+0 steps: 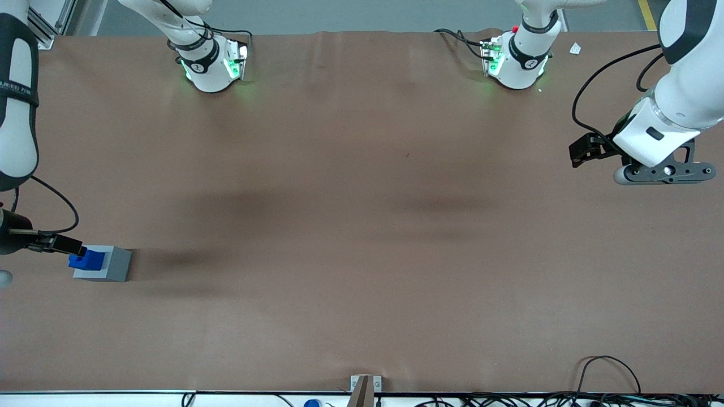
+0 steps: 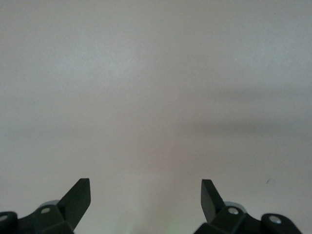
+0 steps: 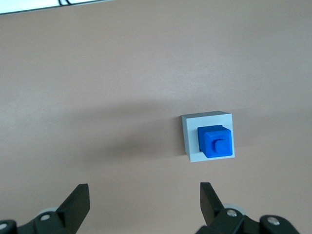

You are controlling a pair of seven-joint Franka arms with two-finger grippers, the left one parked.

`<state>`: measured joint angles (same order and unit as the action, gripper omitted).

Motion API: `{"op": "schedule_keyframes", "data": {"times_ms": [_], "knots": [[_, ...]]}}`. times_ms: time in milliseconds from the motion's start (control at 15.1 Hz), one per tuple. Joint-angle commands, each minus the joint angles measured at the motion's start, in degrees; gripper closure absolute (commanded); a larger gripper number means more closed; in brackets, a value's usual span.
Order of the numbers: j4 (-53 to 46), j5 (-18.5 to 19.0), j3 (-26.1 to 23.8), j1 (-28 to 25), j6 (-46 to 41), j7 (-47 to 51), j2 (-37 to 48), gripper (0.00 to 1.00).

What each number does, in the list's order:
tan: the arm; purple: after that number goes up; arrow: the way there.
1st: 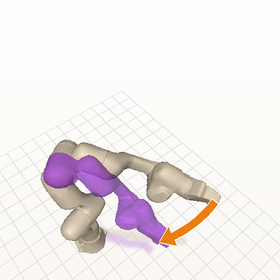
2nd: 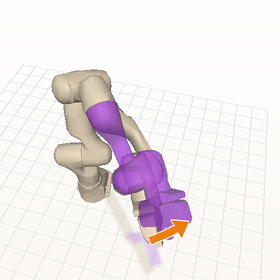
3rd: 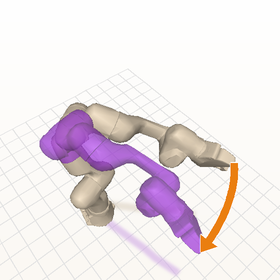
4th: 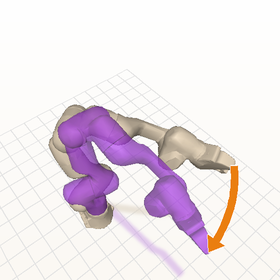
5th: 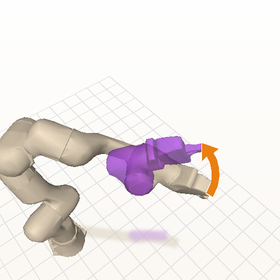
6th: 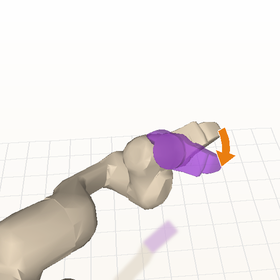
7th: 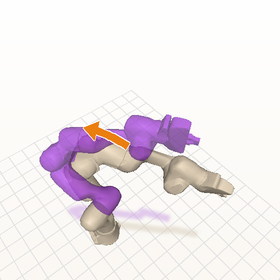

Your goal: Insert blue part into gray base with right arm

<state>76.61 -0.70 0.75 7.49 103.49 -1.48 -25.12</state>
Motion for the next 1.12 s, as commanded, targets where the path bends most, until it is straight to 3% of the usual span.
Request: {"op": "schedule_keyframes", "data": {"times_ms": [0, 397, 595, 1058], "knots": [[2.8, 0.8, -0.1, -0.9, 0.2, 0.7, 3.0, 0.00], [-2.3, 0.2, -0.3, -3.3, -12.9, 1.4, 5.7, 0.00], [-1.6, 1.2, 0.2, -6.5, -13.0, 7.1, 10.1, 0.00], [4.7, 1.8, 0.1, -5.7, -15.9, 6.8, 20.9, 0.00]]}}
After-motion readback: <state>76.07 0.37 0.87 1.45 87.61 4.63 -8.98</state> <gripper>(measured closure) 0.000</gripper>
